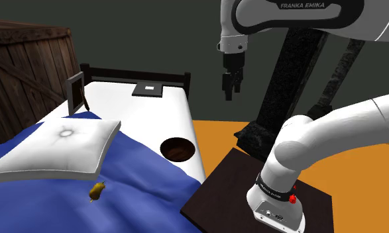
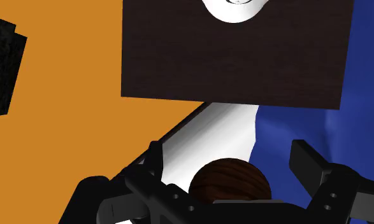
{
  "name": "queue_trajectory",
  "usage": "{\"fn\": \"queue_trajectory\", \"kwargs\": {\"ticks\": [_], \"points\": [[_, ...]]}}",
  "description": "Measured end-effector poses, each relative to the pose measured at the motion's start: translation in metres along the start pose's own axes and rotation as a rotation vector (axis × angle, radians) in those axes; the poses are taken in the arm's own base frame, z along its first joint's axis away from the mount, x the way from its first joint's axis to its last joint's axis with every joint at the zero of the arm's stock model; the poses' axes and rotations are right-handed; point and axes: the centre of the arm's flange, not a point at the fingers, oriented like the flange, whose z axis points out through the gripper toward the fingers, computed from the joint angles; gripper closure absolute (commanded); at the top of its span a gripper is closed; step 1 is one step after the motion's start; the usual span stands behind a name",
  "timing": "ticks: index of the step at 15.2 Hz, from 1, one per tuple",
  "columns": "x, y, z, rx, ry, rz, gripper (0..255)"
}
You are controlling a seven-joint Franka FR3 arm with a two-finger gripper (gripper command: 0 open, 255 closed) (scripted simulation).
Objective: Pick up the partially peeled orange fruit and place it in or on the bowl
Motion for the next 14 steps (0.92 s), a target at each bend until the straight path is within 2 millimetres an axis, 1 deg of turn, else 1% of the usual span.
{"fn": "queue_trajectory", "kwargs": {"ticks": [2,5,6,8,9,12,13,14], "points": [[0.002,-0.004,0.002,0.0,0.003,-0.001,0],[0.019,-0.025,0.017,0.004,0.016,-0.007,0],[0.026,-0.034,0.02,0.005,0.021,-0.009,0],[0.037,-0.057,0.035,0.007,0.032,-0.013,0],[0.043,-0.064,0.043,0.009,0.037,-0.014,0],[0.062,-0.093,0.058,0.013,0.055,-0.019,0],[0.069,-0.099,0.063,0.014,0.06,-0.021,0],[0.077,-0.111,0.068,0.015,0.065,-0.024,0]]}}
